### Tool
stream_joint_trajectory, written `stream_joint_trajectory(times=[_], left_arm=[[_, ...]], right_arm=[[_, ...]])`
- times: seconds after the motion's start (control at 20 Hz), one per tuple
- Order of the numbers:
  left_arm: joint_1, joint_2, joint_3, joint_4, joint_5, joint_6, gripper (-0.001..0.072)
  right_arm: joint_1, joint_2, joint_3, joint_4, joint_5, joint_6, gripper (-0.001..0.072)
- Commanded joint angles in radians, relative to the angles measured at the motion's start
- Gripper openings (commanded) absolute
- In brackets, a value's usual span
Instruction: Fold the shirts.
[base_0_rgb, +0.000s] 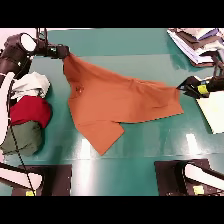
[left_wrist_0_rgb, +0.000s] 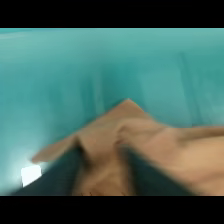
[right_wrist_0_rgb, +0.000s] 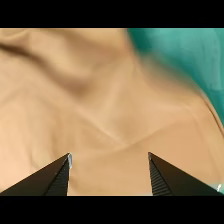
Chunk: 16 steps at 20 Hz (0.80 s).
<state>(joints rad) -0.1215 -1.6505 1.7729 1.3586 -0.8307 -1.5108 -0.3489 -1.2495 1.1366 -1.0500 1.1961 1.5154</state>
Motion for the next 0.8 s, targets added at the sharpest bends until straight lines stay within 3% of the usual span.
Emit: stream_joint_trajectory(times=[0.0,0.25,0.4,0.75], left_arm=[[0.04,-0.026,0.094,0.021,-0.113,-0.005,0.056],[0.167,0.017,0.118,-0.001,-0.55,-0.007,0.0561],[0.177,0.134,-0.157,-0.068,-0.543,-0.007,0.0561],[0.095,0.512,-0.918,-0.204,-0.298,-0.062,0.0562]], right_arm=[[0.014,-0.129,0.153,-0.022,0.006,-0.008,0.0506],[0.015,-0.016,0.175,-0.014,0.042,-0.093,0.0504],[0.016,0.081,0.116,-0.014,0.04,-0.099,0.0504],[0.017,0.216,0.015,-0.014,0.035,-0.111,0.0503]])
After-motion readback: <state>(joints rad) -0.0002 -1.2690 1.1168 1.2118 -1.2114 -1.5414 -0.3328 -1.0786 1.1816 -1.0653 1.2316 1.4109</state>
